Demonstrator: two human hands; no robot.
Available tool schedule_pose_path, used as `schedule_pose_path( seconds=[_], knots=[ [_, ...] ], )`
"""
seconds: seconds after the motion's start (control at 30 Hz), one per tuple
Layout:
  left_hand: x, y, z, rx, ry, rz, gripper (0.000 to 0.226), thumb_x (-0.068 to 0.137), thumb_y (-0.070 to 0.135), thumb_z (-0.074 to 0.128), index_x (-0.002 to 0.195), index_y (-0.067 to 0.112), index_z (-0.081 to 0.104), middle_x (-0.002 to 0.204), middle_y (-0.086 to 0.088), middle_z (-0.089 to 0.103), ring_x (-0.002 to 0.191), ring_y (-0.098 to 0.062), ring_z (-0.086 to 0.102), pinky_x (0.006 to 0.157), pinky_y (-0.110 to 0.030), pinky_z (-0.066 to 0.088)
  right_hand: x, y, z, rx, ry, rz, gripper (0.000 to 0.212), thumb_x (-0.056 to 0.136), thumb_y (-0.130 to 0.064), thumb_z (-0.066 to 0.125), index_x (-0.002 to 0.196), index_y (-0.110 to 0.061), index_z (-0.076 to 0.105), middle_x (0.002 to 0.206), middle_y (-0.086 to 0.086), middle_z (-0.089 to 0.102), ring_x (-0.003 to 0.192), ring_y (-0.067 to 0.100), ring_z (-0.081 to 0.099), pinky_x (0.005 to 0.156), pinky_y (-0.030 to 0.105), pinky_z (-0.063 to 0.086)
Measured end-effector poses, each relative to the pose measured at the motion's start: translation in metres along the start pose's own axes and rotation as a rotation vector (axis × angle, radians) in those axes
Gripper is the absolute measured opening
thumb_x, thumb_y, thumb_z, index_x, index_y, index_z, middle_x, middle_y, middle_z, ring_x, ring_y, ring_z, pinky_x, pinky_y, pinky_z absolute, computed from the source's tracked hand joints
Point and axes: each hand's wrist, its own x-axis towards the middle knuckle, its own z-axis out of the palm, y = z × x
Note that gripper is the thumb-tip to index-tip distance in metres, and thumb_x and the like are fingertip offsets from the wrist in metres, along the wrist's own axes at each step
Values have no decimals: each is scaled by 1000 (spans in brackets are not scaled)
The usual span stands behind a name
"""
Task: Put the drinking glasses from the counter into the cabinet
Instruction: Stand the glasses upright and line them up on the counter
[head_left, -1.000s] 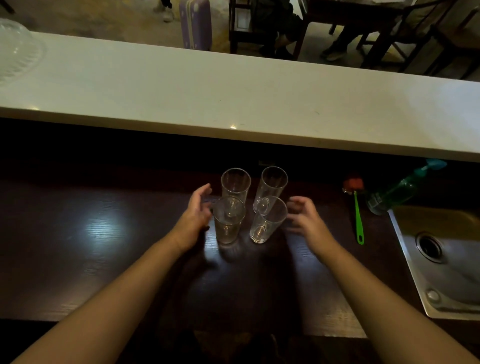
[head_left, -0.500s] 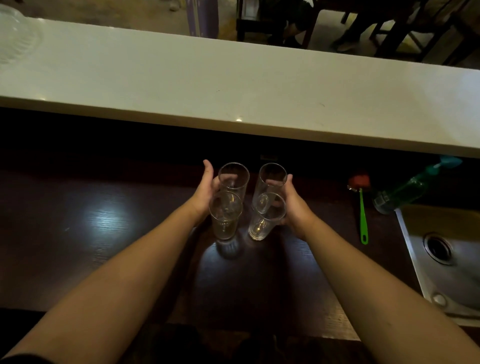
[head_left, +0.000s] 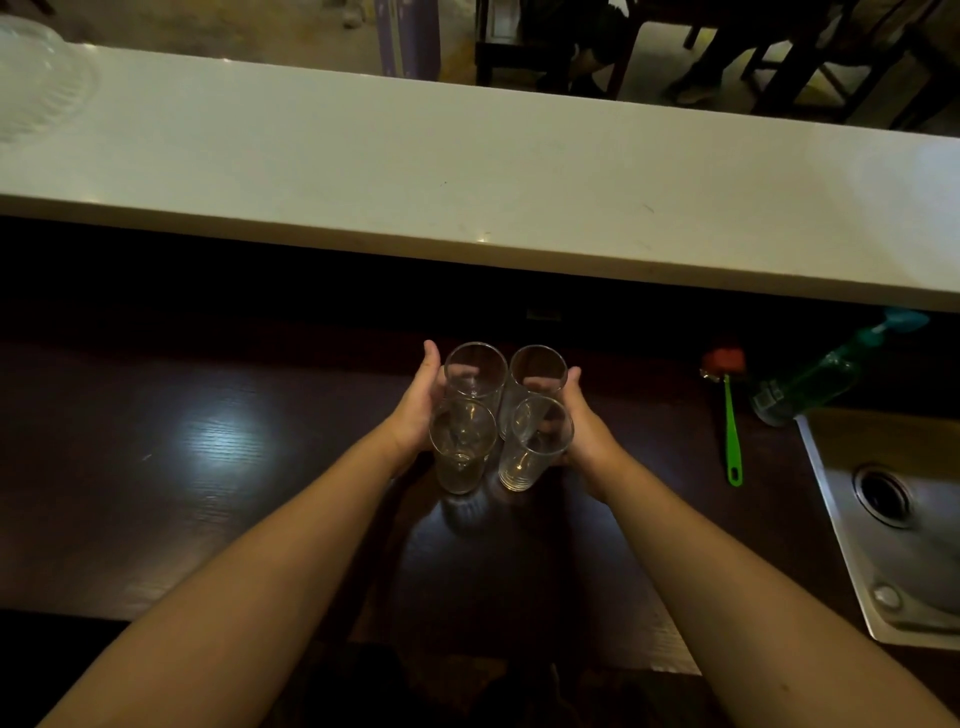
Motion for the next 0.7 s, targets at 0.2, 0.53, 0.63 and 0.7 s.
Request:
schedule_pose_path(
  seconds=[0.2, 0.53, 0.63, 0.7],
  knots=[
    [-11, -7, -8, 111, -24, 0, 81, 100, 59, 11, 133, -4, 50, 106, -12, 58, 91, -26, 58, 84, -38, 49, -18, 23, -3, 69, -22, -198, 44, 102, -55, 30, 136, -40, 52, 142, 0, 58, 131, 19, 54, 89, 40, 51],
    [-23, -16, -19, 241, 43, 148, 95, 79, 87, 26, 137, 16, 52, 134, -7, 59, 130, -28, 52, 105, -50, 44, -35, 63, 8, -279, 119, -483, 116, 59, -54, 92, 152, -50, 21, 150, -22, 44, 134, -2, 48, 105, 41, 51],
    [-46, -36, -36, 455, 65, 489, 104, 64, 90, 51, 145, 25, 40, 143, 0, 50, 132, -18, 50, 99, -32, 49, -27, 64, 14, -195, 168, -495, 108, 58, -45, 94, 147, -50, 31, 141, -20, 54, 127, 1, 56, 100, 42, 54],
    [-63, -59, -40, 701, 84, 631, 115, 56, 78, 75, 150, 27, 31, 147, 4, 44, 136, -16, 47, 101, -29, 49, -24, 66, 15, -187, 200, -511, 103, 59, -39, 94, 144, -50, 36, 134, -20, 59, 121, 2, 61, 98, 41, 56]
  ],
)
